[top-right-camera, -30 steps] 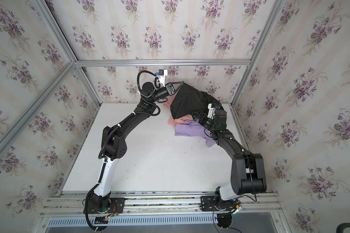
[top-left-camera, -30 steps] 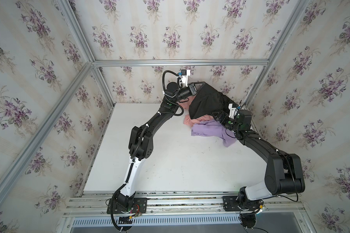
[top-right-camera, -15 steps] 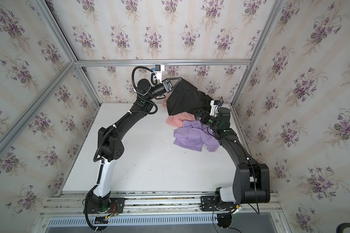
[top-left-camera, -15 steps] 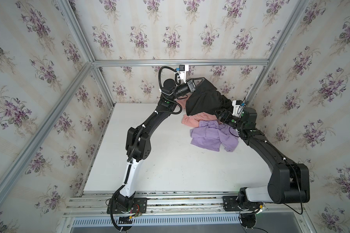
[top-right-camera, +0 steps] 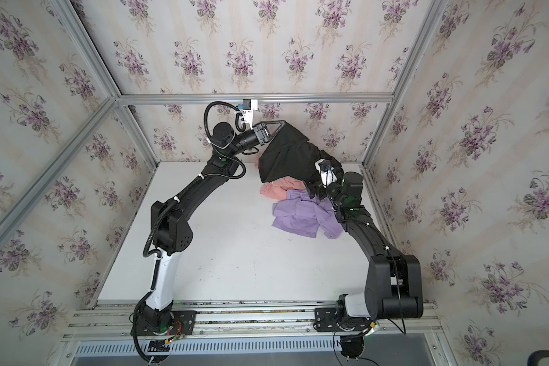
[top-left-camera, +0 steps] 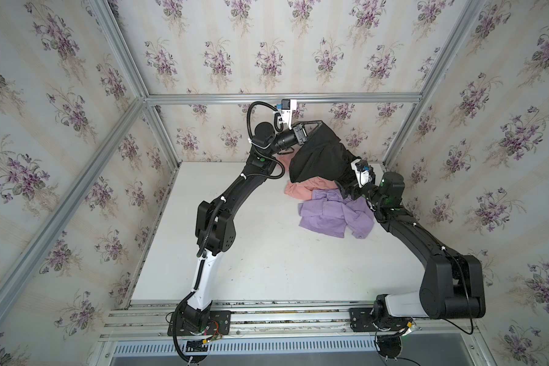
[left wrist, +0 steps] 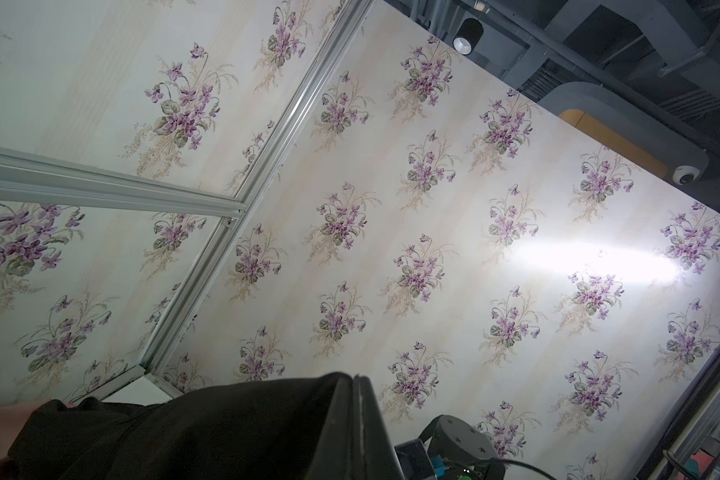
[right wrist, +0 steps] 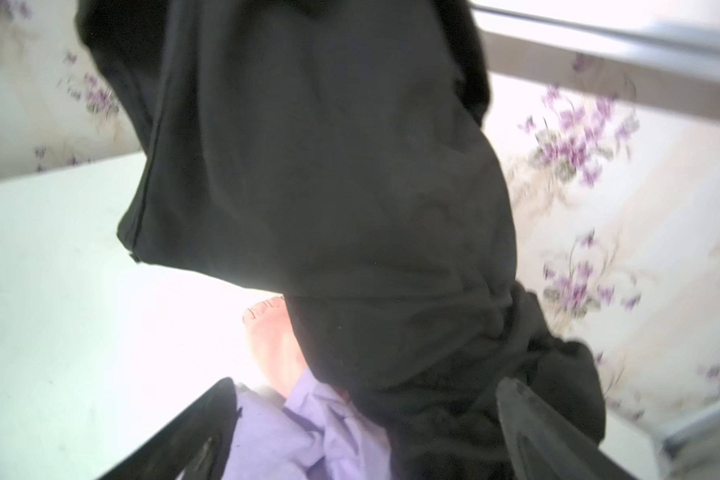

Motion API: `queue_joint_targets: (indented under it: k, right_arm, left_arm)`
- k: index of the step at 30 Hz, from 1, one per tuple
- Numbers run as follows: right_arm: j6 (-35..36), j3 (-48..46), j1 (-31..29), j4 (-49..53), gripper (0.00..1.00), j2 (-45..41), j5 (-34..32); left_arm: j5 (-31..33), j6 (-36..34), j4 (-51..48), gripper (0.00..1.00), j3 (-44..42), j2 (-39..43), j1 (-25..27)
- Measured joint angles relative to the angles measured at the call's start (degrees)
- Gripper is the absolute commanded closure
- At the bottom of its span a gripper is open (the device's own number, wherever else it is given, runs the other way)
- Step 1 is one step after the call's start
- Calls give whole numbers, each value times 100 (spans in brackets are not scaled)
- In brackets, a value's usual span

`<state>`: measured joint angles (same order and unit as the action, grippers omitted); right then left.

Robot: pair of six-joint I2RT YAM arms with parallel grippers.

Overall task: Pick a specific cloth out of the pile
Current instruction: 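Raise the black garment higher with both grippers, shaking it free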

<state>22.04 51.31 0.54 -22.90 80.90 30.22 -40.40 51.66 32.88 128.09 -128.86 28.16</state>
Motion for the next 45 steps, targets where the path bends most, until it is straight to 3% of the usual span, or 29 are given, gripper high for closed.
queue_joint_targets:
  k: [7, 11, 15, 24, 40, 45]
  right_arm:
    - [1128, 90, 13, -256, 1, 459, -79]
    - [1246, 199, 15, -511, 1, 780, -57]
    - [1202, 282, 15, -922, 7, 1108, -31]
    - [837, 391, 4, -1657, 33, 1552, -11]
    - [280, 402, 7, -2197, 100, 1582, -177]
    - [179, 413, 7, -2192, 100, 1443, -284]
  left_arm:
    - [-74, -11, 11, 100, -262, 249, 76]
    - [-96, -55, 7, 100, -369, 297, 103]
    - [-103, -57, 11, 100, -372, 299, 122]
    - [-101, -52, 9, 100, -267, 297, 190]
    - [-76, -76, 2, 100, -205, 234, 221]
    - [-28, -118, 9, 100, -162, 212, 221]
